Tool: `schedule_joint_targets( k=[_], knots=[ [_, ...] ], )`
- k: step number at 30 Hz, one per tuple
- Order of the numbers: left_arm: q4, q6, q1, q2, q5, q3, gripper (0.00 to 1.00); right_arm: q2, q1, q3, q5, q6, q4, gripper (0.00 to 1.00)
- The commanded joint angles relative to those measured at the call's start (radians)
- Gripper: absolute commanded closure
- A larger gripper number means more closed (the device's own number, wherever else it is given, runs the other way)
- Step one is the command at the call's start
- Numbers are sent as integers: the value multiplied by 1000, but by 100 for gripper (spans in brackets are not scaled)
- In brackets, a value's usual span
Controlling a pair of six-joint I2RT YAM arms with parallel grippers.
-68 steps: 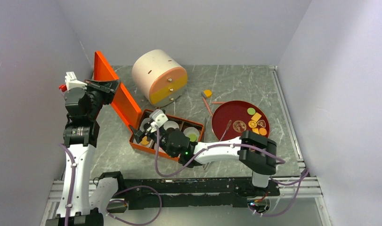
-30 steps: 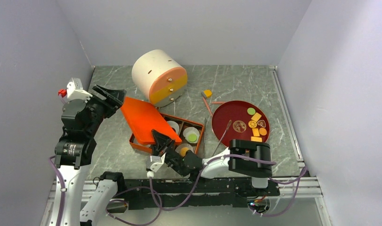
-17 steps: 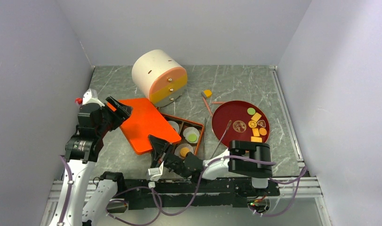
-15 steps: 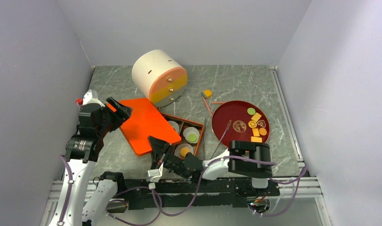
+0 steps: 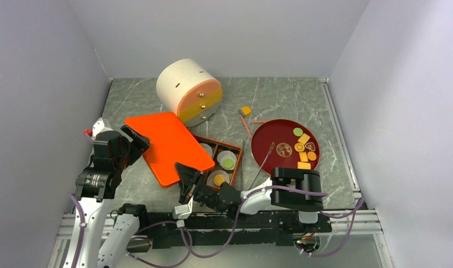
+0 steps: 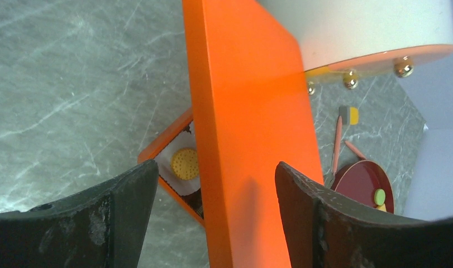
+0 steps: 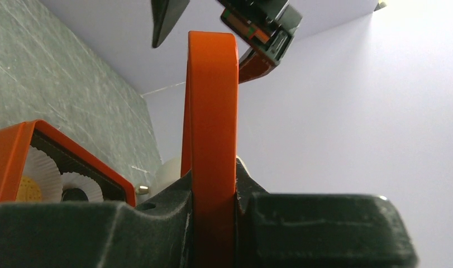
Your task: Pack the cookies
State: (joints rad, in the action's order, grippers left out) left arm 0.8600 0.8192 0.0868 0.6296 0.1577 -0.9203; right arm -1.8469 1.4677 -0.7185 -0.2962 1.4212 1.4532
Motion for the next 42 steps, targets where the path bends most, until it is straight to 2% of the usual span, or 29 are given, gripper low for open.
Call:
schedule_joint_targets(
  k=[1,5,9,14,19,23,27,33,42],
  knots=[
    [-53,57,1,-5,-88,50,21,8,8,-31,-13,89,364,100],
    [-83,99,1,-7,-146,82,24,-5,15,-33,-8,111,365,100],
    [-105,151,2,-19,-187,108,35,-13,16,-38,-8,115,364,100],
    [-113,205,1,-42,-189,113,58,-32,18,-41,-12,131,365,100],
    [-95,214,1,-47,-163,74,93,-31,20,-38,-27,132,365,95],
    [-85,234,2,-54,-159,53,95,-20,21,-36,-36,133,367,83],
    [-80,291,1,-90,-117,56,95,-8,31,-27,-53,114,367,59],
    [-159,409,1,-203,-54,100,95,19,62,12,-119,71,367,31],
    [-232,466,2,-308,24,129,95,164,135,147,-291,-86,362,4]
  ],
)
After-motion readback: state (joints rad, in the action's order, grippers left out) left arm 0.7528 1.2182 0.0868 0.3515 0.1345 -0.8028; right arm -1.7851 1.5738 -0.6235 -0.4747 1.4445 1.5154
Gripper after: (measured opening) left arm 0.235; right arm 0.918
